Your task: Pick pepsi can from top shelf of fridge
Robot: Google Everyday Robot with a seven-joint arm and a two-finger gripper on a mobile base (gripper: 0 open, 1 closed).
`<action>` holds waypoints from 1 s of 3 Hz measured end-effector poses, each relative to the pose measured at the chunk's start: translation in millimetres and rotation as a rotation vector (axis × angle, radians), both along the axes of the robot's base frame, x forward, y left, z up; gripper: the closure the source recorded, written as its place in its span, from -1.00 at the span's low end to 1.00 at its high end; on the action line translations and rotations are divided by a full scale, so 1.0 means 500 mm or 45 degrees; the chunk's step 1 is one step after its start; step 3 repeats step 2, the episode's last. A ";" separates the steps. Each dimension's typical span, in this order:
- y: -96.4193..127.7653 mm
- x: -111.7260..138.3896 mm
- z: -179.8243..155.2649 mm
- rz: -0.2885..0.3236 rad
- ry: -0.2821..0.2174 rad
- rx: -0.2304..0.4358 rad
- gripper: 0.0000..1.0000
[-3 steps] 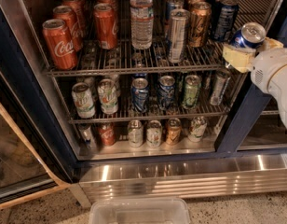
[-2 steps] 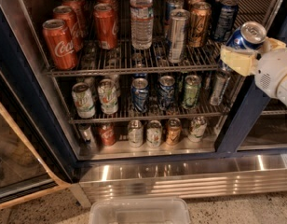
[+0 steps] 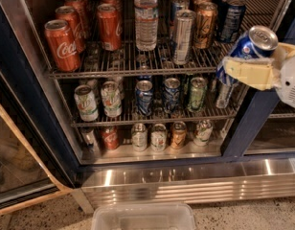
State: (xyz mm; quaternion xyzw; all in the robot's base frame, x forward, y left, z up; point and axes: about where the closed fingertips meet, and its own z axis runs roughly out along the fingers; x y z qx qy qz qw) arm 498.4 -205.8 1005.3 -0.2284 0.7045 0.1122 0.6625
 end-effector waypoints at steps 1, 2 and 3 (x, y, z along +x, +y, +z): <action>-0.010 -0.049 0.028 0.052 0.012 0.011 1.00; 0.000 -0.053 0.028 0.075 0.015 0.009 1.00; 0.000 -0.053 0.028 0.075 0.015 0.009 1.00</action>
Offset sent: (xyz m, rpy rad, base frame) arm -0.0190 -0.0037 0.0111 0.0067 0.0076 0.0324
